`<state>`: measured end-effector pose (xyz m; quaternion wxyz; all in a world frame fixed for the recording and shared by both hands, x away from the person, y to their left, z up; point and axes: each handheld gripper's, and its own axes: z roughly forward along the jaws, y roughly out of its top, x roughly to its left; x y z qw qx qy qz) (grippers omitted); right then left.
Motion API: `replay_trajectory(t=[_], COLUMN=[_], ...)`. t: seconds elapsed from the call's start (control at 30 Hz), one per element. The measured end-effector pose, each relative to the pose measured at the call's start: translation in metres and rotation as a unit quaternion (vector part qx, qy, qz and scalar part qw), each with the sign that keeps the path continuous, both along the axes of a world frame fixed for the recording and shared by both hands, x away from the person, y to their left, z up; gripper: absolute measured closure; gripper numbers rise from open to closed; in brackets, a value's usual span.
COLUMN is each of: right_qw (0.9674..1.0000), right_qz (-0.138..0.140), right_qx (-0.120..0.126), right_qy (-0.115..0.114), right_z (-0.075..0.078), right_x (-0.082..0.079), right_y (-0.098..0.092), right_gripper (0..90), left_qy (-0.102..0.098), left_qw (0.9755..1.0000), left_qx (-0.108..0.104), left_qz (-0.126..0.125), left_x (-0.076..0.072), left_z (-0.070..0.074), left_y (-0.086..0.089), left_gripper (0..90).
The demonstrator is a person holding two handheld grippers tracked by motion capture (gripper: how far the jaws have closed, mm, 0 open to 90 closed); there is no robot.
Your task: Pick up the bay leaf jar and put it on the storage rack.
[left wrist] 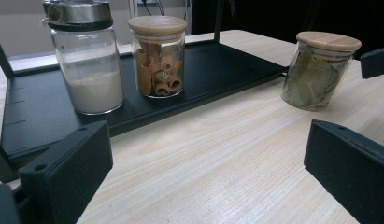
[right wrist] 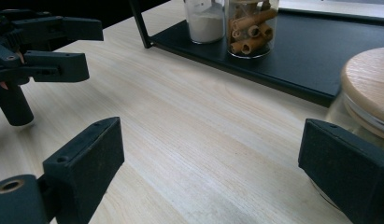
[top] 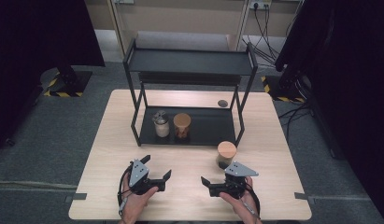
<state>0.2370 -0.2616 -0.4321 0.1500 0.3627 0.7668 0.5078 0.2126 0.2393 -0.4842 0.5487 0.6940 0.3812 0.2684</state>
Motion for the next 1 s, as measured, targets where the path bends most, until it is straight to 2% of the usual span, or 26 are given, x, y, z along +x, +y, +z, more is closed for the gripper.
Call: replay_trajectory(t=[0.67,1.0], right_qw=[0.9997,0.9989], right_qz=[-0.026,-0.046], right_qx=[0.002,-0.006], right_qy=[0.001,-0.005], right_z=[-0.001,0.003], right_x=[-0.005,-0.005], right_y=[-0.014,-0.02], right_gripper=[7.5,7.6], left_qy=[-0.002,0.0], left_qw=[1.0,1.0], left_qx=[-0.002,-0.001], left_qz=[0.0,-0.002], left_x=[0.0,0.0], left_z=[0.0,0.0], left_y=[0.0,0.0], left_gripper=[0.9,0.9])
